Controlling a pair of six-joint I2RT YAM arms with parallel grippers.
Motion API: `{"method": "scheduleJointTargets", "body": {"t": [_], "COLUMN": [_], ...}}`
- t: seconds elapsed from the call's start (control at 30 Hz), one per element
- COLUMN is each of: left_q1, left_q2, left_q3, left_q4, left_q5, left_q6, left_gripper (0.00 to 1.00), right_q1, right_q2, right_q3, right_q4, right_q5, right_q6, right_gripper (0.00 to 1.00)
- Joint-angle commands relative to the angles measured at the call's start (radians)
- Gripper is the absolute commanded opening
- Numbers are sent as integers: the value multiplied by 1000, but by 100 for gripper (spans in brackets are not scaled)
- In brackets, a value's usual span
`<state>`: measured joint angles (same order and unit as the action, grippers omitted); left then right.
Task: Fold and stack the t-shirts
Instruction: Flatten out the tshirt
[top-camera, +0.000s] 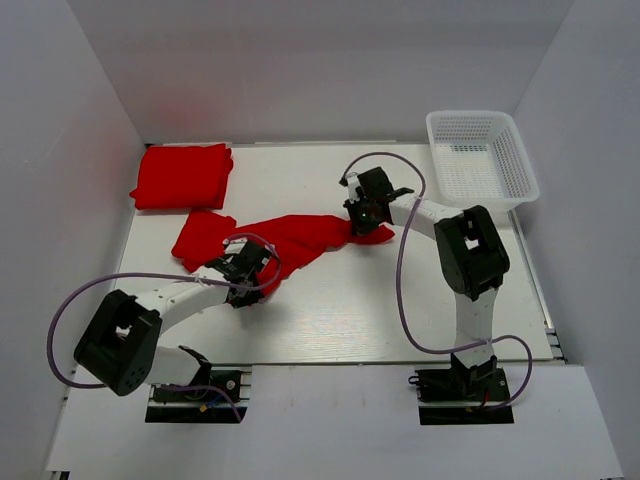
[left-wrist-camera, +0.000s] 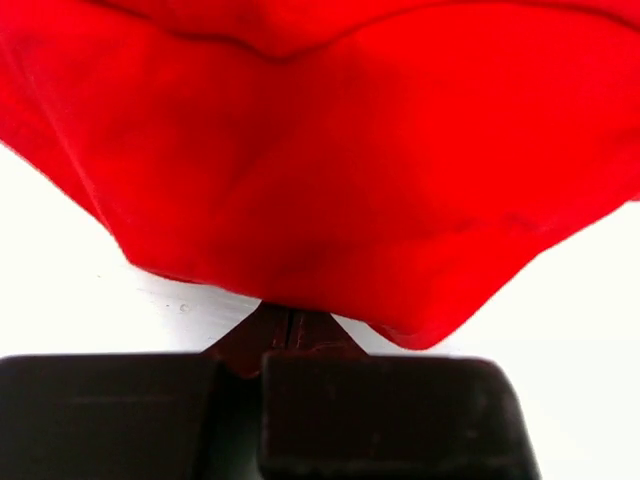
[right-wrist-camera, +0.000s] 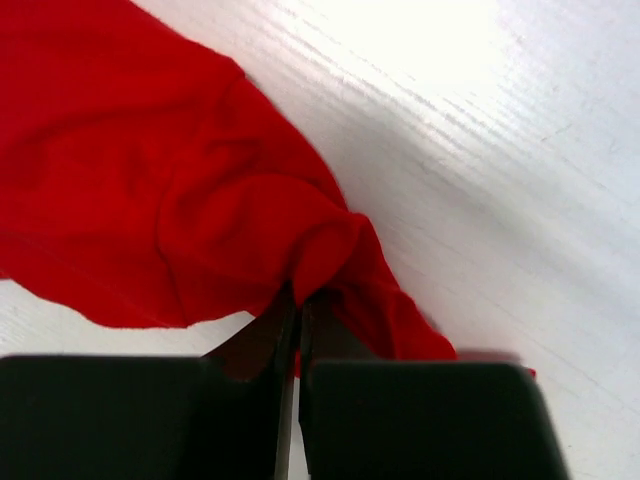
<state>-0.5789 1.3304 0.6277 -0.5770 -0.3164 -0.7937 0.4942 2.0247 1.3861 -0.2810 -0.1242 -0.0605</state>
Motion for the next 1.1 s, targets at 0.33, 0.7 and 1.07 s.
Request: {"method": "scheduleJointTargets", "body": {"t": [0.33,0.7,1.07], "left_q1": [5,5,-5], "left_q2": [-425,-424,-338], "left_q3": [389,785,1101], "left_q4": [-244,-232,70], "left_q5": [-113,-375,-363], "left_q6": [194,366,661], "left_gripper": [0,0,0], "right_q1": [-3,-34,-39], "right_q2": [-451,-772,-983], "right_q3": [-84,13,270], "right_q4": [169,-67,-155], "right_q5": [170,604,609], "right_q6": [209,222,87], "right_gripper": [0,0,0]}}
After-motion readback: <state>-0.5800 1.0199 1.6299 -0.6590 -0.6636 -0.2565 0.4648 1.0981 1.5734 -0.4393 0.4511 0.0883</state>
